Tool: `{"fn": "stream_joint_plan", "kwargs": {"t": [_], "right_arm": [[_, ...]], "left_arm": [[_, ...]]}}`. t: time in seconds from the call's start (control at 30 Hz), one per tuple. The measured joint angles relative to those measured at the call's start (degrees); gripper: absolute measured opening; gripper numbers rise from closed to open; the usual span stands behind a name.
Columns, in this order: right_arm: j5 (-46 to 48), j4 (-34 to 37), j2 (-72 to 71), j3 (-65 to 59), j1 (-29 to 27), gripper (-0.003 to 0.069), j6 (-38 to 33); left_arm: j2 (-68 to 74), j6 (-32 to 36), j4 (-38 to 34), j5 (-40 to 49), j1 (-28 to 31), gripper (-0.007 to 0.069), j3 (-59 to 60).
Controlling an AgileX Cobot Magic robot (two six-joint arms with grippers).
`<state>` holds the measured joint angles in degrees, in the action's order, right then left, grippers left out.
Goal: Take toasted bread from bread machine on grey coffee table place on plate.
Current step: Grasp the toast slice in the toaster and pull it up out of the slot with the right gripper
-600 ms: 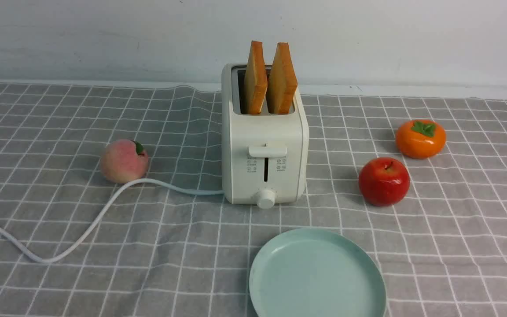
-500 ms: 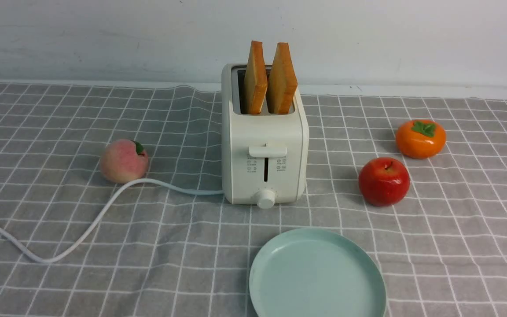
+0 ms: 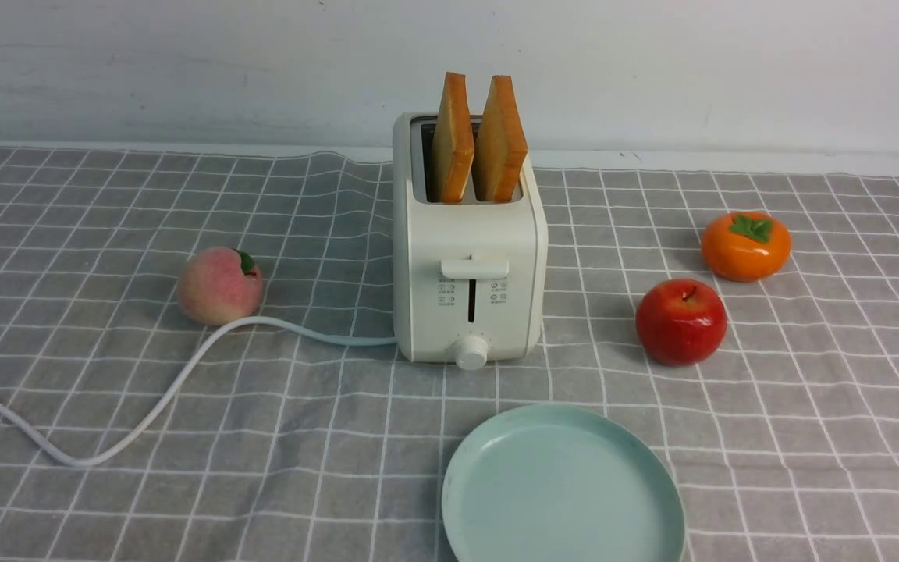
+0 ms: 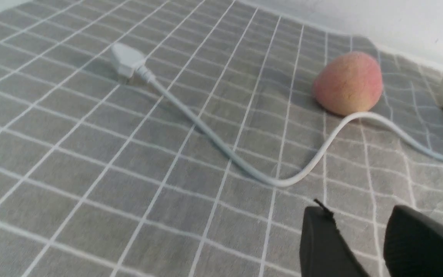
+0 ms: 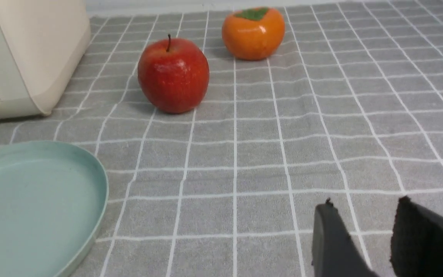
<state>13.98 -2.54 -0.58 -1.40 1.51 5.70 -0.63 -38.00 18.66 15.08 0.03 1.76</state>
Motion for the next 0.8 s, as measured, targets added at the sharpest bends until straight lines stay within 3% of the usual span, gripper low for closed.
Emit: {"fn": "stream_joint_plan", "kwargs": {"t": [0.17,0.5,0.67,0.73,0.8], "right_arm": [[-6.46,-0.1,0.0,0.0,0.0,0.024,0.0],[-8.66,-0.94,0.0,0.0,0.0,0.024,0.0],[-13.45,-0.63,0.0,0.0,0.0,0.024,1.51],[-23.15,1.24,0.0,0.0,0.0,0.024,5.37],[-28.91,2.14,0.0,0.2,0.0,0.024,8.56]], "left_arm": [[0.0,-0.26,0.35,-8.52,0.0,0.0238,0.0],[0.0,-0.53,0.64,-13.04,0.0,0.0238,0.0],[0.0,-5.75,-0.1,-26.98,0.0,0.0238,0.0],[0.0,-7.65,-1.06,-37.04,0.0,0.0238,0.0],[0.0,-8.81,-2.29,-40.59,0.0,0.0238,-0.3]]}}
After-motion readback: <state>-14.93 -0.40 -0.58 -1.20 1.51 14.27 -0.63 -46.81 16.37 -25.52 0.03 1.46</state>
